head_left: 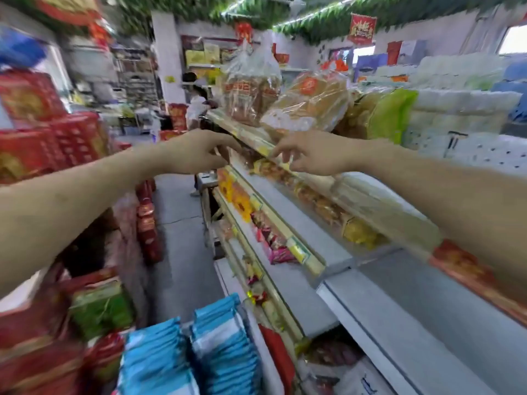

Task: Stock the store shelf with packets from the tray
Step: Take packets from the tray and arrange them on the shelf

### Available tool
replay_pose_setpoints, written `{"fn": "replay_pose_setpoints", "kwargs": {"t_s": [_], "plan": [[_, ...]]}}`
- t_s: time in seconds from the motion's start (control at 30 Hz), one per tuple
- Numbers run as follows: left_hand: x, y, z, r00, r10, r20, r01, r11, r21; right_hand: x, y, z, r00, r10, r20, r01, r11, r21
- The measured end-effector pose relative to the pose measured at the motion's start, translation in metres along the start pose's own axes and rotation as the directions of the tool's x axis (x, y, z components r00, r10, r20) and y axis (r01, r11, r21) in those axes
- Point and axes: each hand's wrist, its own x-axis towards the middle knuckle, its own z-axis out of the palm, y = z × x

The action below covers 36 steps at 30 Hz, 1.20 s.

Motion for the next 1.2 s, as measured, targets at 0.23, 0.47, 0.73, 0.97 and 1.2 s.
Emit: {"fn": "replay_pose_setpoints", "kwargs": {"t_s": [0.23, 0.47, 0.73, 0.97, 1.2], "plan": [[-0.137, -0.075, 0.078, 0.954, -0.29, 0.08, 0.293, 0.955, -0.033, 0.031, -0.063, 0.154, 0.963, -0.155, 0.221, 0.123, 0.98, 0.154], [-0.259, -0.088, 0.216, 0.86, -0.365, 0.356, 0.403, 0.914, -0.037, 0.005, -0.107, 0.304, 0.829, -0.28, 0.483, 0.189, 0.955, 0.229], [-0.315, -0.078, 0.281, 0.834, -0.255, 0.489, 0.349, 0.931, -0.109, 0.008, -0.129, 0.354, 0.773, -0.349, 0.53, 0.263, 0.936, 0.233], [-0.325, -0.078, 0.289, 0.844, -0.261, 0.468, 0.373, 0.913, -0.163, 0.009, -0.134, 0.363, 0.769, -0.319, 0.553, 0.252, 0.948, 0.195], [-0.315, -0.07, 0.292, 0.807, -0.202, 0.555, 0.31, 0.945, -0.106, 0.013, -0.138, 0.359, 0.728, -0.318, 0.608, 0.258, 0.948, 0.187]]}}
